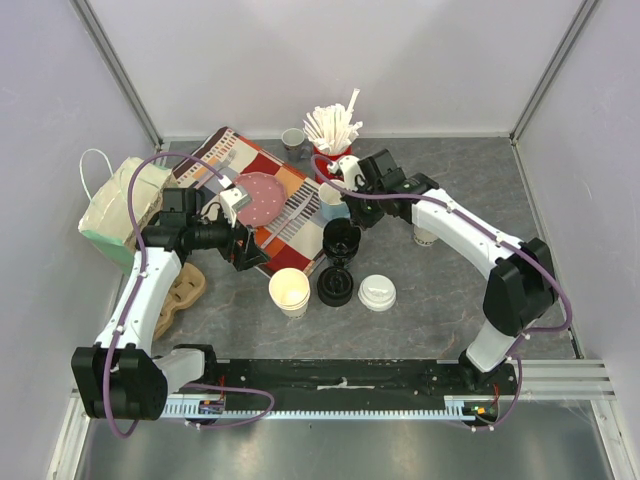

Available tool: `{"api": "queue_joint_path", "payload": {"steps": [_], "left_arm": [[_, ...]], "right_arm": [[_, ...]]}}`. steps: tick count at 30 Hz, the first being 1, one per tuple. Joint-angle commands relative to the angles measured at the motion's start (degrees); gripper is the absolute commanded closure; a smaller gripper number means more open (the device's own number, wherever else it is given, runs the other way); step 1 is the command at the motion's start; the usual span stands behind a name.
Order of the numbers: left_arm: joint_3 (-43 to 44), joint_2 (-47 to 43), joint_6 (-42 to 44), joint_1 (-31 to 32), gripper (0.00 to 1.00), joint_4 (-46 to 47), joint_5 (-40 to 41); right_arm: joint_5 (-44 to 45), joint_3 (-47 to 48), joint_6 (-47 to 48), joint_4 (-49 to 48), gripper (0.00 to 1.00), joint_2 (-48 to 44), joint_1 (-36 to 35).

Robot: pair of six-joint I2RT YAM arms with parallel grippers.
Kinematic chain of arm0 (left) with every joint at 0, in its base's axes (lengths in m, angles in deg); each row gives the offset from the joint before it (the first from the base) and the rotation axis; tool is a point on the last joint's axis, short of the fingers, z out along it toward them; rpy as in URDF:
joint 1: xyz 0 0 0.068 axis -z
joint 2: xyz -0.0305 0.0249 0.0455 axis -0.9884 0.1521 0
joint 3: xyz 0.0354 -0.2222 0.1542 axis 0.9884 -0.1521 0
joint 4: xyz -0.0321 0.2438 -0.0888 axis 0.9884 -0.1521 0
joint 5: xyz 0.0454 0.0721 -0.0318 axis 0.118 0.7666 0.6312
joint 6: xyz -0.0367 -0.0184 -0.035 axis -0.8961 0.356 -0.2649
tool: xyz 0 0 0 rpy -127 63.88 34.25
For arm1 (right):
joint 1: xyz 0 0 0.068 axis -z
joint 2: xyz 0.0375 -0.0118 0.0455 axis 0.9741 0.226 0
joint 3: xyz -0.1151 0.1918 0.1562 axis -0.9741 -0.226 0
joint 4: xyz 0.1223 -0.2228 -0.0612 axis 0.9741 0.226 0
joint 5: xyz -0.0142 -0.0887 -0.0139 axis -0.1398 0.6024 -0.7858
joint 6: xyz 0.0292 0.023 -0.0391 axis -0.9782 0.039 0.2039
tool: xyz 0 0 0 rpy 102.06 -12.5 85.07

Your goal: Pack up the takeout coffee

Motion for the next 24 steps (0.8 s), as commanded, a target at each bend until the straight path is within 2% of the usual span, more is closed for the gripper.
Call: {"api": "queue_joint_path", "payload": {"steps": [1, 7, 11, 19, 24], "left_arm": [[2.0, -0.8, -0.4, 0.3, 0.03, 0.2, -2.2], [2.0, -0.8, -0.1, 0.4, 0.03, 0.3, -2.3], [2.1, -0.7, -0.1, 0.5, 0.03, 0.3, -2.7], [3.3, 1.3, -1.1, 2.0, 0.02, 0.8, -3.2], [4.6, 2.6, -2.1, 4.4, 0.02, 2.3, -2.0]], "right_arm": [[-1.7, 3.8, -1.0, 0.2, 1.00, -3.4, 0.9], [-3.9, 4.1, -0.1, 0.8, 0.99, -2.3, 0.8], [-3.5, 3.0, -0.2, 1.1, 0.89, 0.3, 0.8], [-3.2, 2.7, -0.3, 0.6, 0.78, 1.6, 0.9], [-3.6, 2.2, -0.3, 0.4, 0.83, 2.3, 0.8]]}}
